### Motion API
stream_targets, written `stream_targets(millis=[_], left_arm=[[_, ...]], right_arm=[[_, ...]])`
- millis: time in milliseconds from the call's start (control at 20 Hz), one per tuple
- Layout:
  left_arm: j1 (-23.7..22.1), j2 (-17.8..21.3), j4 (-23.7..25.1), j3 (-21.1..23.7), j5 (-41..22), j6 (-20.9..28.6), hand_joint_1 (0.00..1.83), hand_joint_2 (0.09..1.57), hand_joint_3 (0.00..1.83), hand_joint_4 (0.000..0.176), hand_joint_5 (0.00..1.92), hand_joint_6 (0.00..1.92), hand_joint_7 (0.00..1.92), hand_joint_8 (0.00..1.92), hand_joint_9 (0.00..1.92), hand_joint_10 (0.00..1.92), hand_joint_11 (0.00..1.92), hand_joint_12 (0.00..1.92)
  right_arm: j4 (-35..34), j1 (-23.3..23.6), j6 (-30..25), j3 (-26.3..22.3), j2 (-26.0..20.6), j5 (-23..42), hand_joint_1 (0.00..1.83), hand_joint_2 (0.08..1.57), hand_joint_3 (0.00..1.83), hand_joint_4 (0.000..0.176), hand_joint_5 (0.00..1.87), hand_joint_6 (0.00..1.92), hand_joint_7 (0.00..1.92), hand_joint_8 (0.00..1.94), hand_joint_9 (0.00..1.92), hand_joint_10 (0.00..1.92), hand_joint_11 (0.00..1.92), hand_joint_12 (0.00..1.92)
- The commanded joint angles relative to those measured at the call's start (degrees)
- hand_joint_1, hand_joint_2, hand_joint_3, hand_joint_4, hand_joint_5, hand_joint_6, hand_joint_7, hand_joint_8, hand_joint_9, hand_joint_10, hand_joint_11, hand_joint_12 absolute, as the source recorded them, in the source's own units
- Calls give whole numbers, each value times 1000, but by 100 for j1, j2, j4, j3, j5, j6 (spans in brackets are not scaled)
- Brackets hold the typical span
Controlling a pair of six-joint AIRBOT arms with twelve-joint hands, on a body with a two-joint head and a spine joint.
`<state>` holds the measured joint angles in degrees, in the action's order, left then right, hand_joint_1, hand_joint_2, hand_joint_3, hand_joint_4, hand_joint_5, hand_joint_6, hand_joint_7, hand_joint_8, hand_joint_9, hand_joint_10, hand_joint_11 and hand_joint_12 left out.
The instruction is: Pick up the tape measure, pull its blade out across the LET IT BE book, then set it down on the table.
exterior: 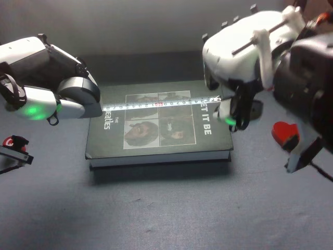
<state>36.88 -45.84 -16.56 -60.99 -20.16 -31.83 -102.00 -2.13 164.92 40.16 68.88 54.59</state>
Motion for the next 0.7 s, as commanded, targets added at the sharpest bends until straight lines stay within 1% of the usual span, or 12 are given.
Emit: stream_targets(millis=[0, 50, 150, 250, 350, 400, 500, 550, 600, 650], left_arm=[[-110, -1, -40, -21, -670, 45, 1386, 1082, 0, 0, 1013, 698, 1050, 891, 986, 1203, 1029, 1066], [-136, 2, -44, -26, -662, 47, 1386, 1082, 0, 0, 1013, 698, 1050, 891, 986, 1203, 1029, 1066], [-197, 11, -66, -62, -636, 131, 1384, 1096, 0, 0, 957, 760, 1043, 918, 959, 1237, 1015, 1088], [-215, 8, -66, -84, -636, 213, 1383, 1096, 0, 0, 957, 759, 1044, 918, 954, 1245, 1014, 1089], [-265, 1, -56, -101, -616, 243, 1383, 1097, 0, 0, 958, 760, 1042, 924, 950, 1251, 1020, 1095], [-267, -9, 6, -114, -594, 288, 1383, 1097, 0, 0, 958, 761, 1042, 924, 950, 1251, 1015, 1093], [-268, -38, 191, -147, -544, 540, 1383, 1098, 0, 0, 953, 761, 1041, 930, 949, 1248, 1010, 1087], [-282, -42, 194, -146, -549, 548, 1392, 1073, 0, 0, 1027, 631, 1102, 841, 1015, 1196, 1019, 1080], [-291, -42, 196, -141, -549, 548, 1392, 1073, 0, 0, 1027, 631, 1102, 841, 1015, 1196, 1019, 1080], [-296, -42, 196, -137, -553, 542, 1396, 1058, 2, 0, 1057, 576, 1128, 798, 1041, 1166, 1027, 1065]], right_arm=[[770, 75, -39, -4, 7, -39, 993, 1116, 4, 0, 850, 26, 878, 16, 852, 46, 372, 1072], [793, 98, -39, -1, 15, -33, 993, 1116, 4, 0, 850, 26, 878, 16, 852, 46, 372, 1072], [840, 246, -125, 62, 77, 32, 998, 1118, 4, 0, 839, 18, 880, 14, 851, 43, 352, 1066], [913, 319, -172, 147, 152, 99, 998, 1119, 3, 0, 837, 16, 880, 13, 851, 42, 364, 1072], [896, 349, -155, 335, 264, 189, 999, 1119, 2, 0, 836, 13, 881, 11, 866, 45, 417, 1097], [810, 342, -147, 430, 309, 154, 1001, 1120, 2, 0, 836, 12, 878, 9, 873, 47, 417, 1097], [561, 335, -104, 676, 432, 11, 1003, 1119, 1, 0, 841, 13, 871, 5, 863, 41, 406, 1093], [514, 335, -95, 777, 502, -50, 1005, 1119, 1, 0, 842, 13, 868, 3, 848, 33, 410, 1098], [513, 337, -98, 860, 557, -87, 1005, 1119, 1, 0, 842, 13, 868, 3, 848, 33, 410, 1098], [512, 344, -158, 940, 618, -177, 1007, 1120, 1, 0, 845, 13, 871, 4, 861, 37, 431, 1111]])
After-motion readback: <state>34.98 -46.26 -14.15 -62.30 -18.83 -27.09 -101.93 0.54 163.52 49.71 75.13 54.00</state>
